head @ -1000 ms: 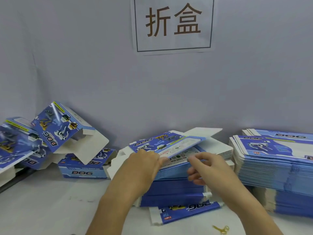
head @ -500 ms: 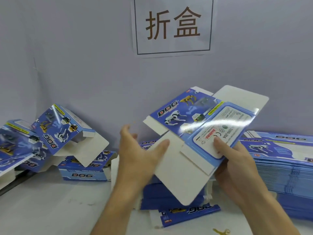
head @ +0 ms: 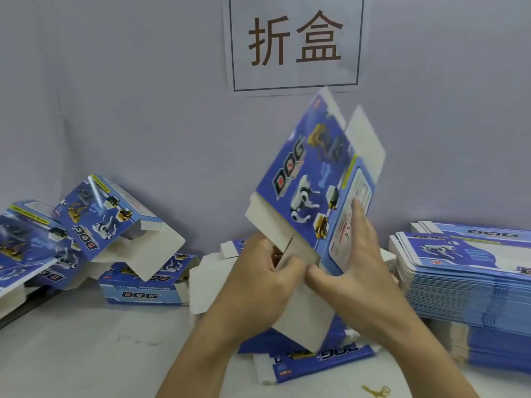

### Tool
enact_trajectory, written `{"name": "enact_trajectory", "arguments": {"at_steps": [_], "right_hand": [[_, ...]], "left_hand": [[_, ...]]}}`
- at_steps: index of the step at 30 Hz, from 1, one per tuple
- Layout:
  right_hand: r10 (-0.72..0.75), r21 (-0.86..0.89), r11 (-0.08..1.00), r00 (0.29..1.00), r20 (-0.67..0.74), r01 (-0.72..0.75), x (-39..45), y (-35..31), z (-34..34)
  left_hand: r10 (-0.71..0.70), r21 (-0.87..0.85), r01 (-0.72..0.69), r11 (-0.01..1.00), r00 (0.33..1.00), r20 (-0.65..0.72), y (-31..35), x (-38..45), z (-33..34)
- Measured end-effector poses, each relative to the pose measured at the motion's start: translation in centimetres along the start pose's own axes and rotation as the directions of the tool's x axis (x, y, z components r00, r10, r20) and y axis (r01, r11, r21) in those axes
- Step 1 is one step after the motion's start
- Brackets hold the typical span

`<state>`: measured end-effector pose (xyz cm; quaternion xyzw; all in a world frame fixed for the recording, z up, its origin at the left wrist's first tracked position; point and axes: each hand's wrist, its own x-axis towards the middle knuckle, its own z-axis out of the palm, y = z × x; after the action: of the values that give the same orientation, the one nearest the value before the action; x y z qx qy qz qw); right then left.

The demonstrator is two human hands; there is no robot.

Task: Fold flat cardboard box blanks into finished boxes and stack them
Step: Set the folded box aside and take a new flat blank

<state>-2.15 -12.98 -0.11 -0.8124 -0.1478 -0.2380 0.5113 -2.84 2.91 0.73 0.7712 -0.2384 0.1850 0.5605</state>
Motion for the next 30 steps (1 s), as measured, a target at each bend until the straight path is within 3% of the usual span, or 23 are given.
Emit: {"name": "enact_trajectory", "arguments": {"at_steps": [5,7,9,11,13,15,20,22,25,27,30], "right_hand": [[0.013,-0.037,0.999,0.983,-0.181,-0.020,0.2,0.8,0.9],[0.083,0.082,0.995,0.963,-0.255,-0.064,0.3,1.3,0.4],[0.177,0.251,0.961,0.957,-0.230,-0.117,0.3,1.5,-0.5],[0.169,0.323,0.941,0.969,-0.182,-0.104,0.3,2.0,-1.2],[0.135,0.338,0.938,0.977,-0.166,-0.073,0.2,2.2,-1.4],[0.106,0.348,0.937,0.981,-0.160,-0.044,0.3,2.5,-1.2],[0.086,0.368,0.930,0.976,-0.199,-0.007,0.4,3.1,-0.8],[0.071,0.315,0.949,0.966,-0.248,0.011,0.4,3.1,-0.5],[-0.025,0.132,0.989,0.956,-0.294,0.067,0.2,2.5,0.4],[-0.110,-0.006,0.994,0.951,-0.289,0.113,-0.1,1.6,1.3],[-0.174,-0.065,0.984,0.966,-0.193,0.164,-0.6,0.7,2.6]], "left_hand": [[0.123,0.086,-0.121,0.989,0.992,-0.010,0.1,-0.3,1.7],[0.192,0.075,-0.185,0.980,0.978,-0.088,-0.1,-0.1,2.1],[0.223,0.009,-0.224,0.975,0.964,-0.145,-0.6,0.2,2.1],[0.304,0.086,-0.294,0.952,0.941,-0.148,-1.3,0.4,1.6],[0.395,0.301,-0.365,0.881,0.917,-0.046,-1.8,0.6,1.3],[0.391,0.388,-0.384,0.838,0.918,0.066,-1.9,0.7,0.9],[0.308,0.174,-0.335,0.926,0.937,0.168,-2.0,-0.1,-1.1],[0.237,0.061,-0.251,0.966,0.954,0.181,-1.7,-0.5,-1.5],[0.173,-0.058,-0.172,0.983,0.985,0.019,0.3,0.0,-1.2],[0.196,-0.009,-0.202,0.979,0.959,-0.203,1.4,0.5,-0.5],[0.080,-0.163,-0.162,0.973,0.903,-0.423,1.3,0.8,-0.7]]}}
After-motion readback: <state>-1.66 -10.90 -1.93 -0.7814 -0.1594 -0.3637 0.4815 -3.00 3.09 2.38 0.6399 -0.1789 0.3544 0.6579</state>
